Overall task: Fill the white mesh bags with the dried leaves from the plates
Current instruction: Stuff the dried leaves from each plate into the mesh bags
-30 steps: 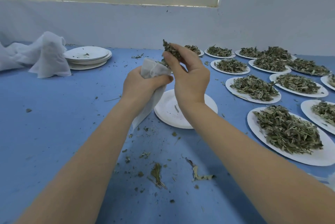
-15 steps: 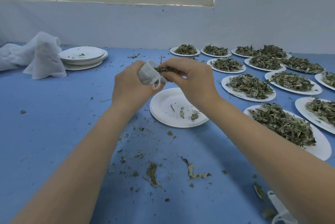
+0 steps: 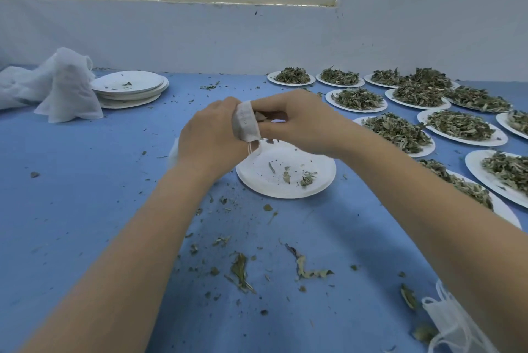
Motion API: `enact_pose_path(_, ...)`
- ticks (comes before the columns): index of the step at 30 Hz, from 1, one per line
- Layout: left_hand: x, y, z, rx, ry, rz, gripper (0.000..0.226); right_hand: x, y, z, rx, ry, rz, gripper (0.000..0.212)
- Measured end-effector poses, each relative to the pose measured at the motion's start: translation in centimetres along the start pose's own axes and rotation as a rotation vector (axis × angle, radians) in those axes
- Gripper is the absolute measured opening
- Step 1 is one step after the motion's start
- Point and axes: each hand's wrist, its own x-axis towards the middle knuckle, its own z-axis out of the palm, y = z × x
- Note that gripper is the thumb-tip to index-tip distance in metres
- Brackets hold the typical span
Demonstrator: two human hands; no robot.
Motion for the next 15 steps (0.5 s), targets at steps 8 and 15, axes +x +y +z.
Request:
enact_pose_path(8, -0.2, 0.1, 0.4, -0.04, -0.033, 0.003, 0.029, 0.1, 0.2, -0.4, 0.028, 0.099, 0.098, 0.016)
enact_pose_path(15, -0.7, 1.1, 1.3, -0.118, -0.027, 0.043, 0.031, 0.8, 0.5, 1.9, -0.109, 0.188, 0.129, 0.013)
